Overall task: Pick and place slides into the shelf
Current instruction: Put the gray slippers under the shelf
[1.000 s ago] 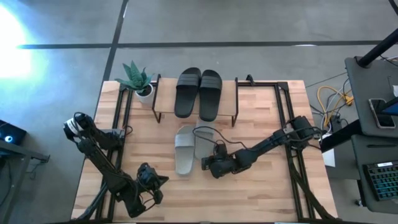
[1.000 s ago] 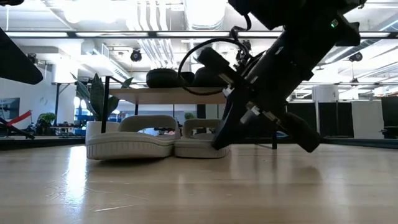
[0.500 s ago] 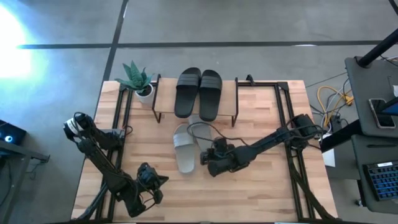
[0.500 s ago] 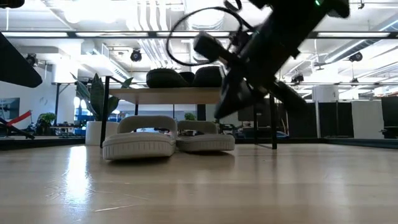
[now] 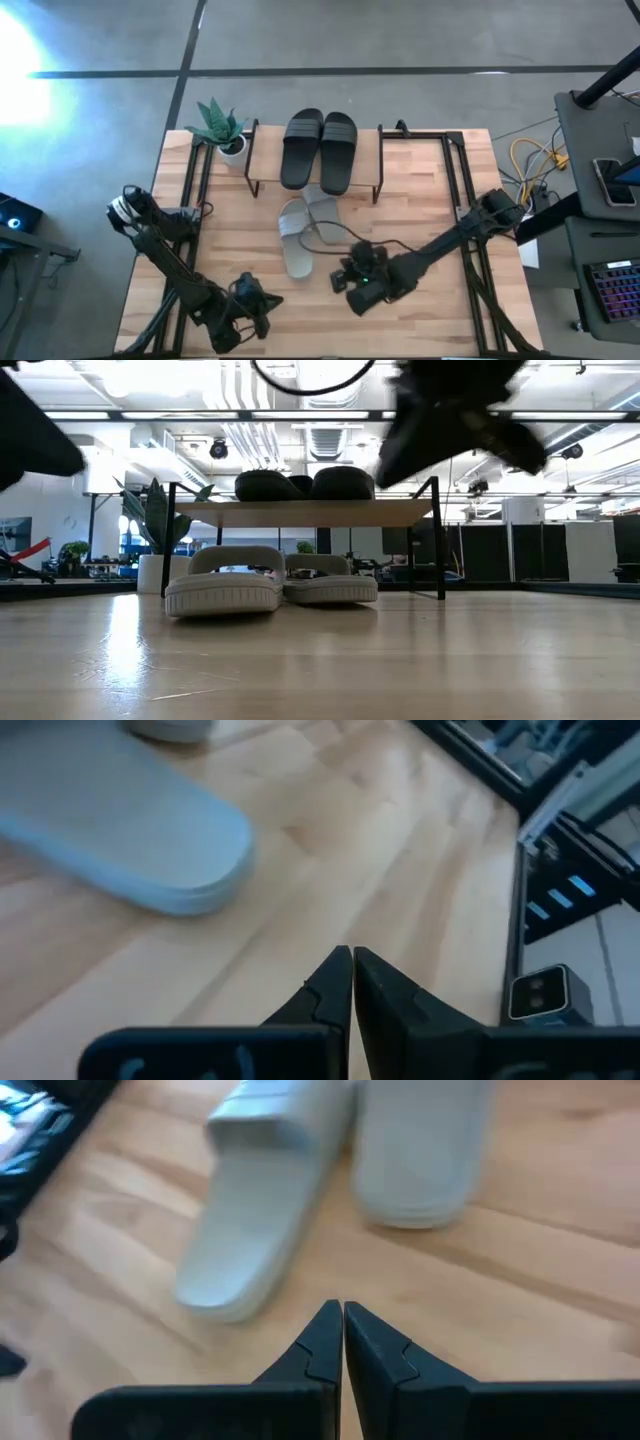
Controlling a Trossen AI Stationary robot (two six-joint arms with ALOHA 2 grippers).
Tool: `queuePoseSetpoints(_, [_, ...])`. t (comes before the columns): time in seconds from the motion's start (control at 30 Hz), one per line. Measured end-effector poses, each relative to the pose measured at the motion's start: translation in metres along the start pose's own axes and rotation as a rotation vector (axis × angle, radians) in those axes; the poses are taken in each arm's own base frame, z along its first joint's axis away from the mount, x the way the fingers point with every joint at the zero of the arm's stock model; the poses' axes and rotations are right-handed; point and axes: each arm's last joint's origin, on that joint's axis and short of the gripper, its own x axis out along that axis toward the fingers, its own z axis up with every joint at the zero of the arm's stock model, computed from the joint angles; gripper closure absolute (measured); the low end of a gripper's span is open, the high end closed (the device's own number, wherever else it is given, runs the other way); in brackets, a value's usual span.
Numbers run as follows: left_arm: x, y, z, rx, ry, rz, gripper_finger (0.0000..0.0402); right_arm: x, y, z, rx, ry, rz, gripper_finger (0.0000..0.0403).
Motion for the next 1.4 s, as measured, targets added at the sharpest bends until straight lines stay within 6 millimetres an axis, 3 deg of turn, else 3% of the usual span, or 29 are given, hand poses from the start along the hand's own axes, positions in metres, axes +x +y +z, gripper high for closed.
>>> queuePoseSetpoints(0.13, [0.023,-0.004,-0.004,0.029,-0.019,0.021,0.0402,-0.022,-0.007,-0.009,0.007,-0.014,-0.08,0.0394])
queuePoseSetpoints(0.3, [0.053,0.001,-0.002,0.03,-0.006,0.093,0.0402,-0.035,-0.008,-0.019,0.014,-0.004,-0.08,0.0394])
queuePoseSetpoints(0.57, [0.081,0.021,0.011,0.037,0.003,0.212,0.0402,-0.043,-0.012,-0.031,0.042,0.007,-0.068,0.0394])
queuePoseSetpoints(0.93, [0.109,0.041,0.042,0.196,0.052,0.304,0.0402,-0.044,-0.013,-0.031,0.035,0.004,-0.073,0.0394])
queuePoseSetpoints(1.17, [0.103,0.048,0.051,0.226,0.073,0.371,0.0402,-0.044,-0.014,-0.031,0.04,-0.007,-0.083,0.0394])
queuePoseSetpoints(1.27, [0.089,0.039,0.056,0.226,0.087,0.334,0.0402,-0.044,-0.015,-0.03,0.036,-0.023,-0.082,0.0394])
queuePoseSetpoints(1.4, [0.056,0.017,0.058,0.148,0.087,0.209,0.0402,-0.043,-0.015,-0.029,0.035,-0.028,-0.09,0.0394])
